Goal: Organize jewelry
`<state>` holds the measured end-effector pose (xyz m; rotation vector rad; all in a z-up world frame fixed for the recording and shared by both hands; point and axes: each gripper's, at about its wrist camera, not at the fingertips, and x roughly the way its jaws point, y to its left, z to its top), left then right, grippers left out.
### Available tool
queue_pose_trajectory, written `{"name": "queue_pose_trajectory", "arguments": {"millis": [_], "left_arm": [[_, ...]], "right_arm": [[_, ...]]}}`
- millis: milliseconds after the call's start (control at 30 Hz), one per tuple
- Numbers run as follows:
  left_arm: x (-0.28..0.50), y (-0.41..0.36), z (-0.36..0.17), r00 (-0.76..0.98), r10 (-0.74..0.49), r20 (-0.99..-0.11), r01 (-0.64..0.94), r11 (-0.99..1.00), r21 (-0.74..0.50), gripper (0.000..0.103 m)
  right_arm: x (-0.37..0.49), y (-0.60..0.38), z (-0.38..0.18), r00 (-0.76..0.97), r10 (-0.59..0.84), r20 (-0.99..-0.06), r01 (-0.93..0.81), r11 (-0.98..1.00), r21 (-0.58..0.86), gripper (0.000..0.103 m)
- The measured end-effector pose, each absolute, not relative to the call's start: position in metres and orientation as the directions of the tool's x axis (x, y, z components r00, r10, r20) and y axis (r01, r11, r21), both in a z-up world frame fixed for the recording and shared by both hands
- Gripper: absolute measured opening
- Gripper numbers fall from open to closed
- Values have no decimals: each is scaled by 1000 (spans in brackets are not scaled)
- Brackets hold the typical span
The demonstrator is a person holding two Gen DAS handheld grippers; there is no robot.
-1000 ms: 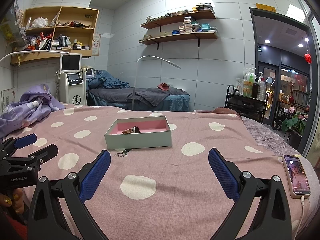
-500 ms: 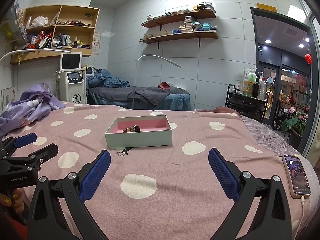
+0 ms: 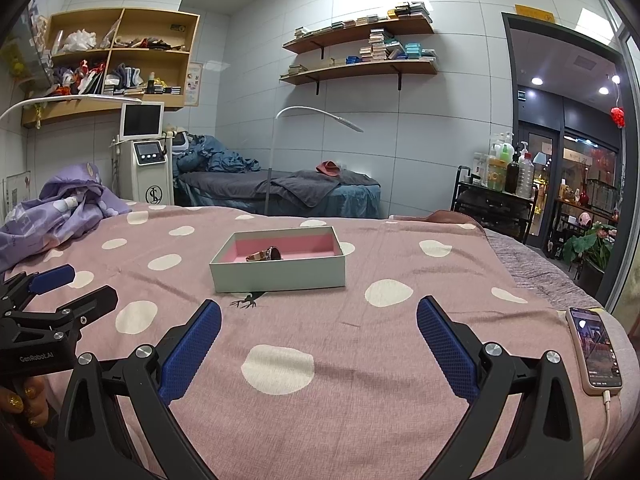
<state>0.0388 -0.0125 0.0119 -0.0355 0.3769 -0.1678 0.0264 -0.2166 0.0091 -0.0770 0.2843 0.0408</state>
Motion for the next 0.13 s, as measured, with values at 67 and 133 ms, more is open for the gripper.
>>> {"name": "queue_pose_trajectory", "arguments": {"millis": [67, 133], "left_arm": [[39, -13, 12, 917, -167, -363, 155, 986, -62, 97], [39, -12, 12, 916, -166, -364, 154, 986, -62, 97]], "right_arm": [[26, -217, 9, 959, 29, -282, -51, 996, -70, 96], [26, -217, 9, 959, 29, -282, -51, 996, -70, 96]]}}
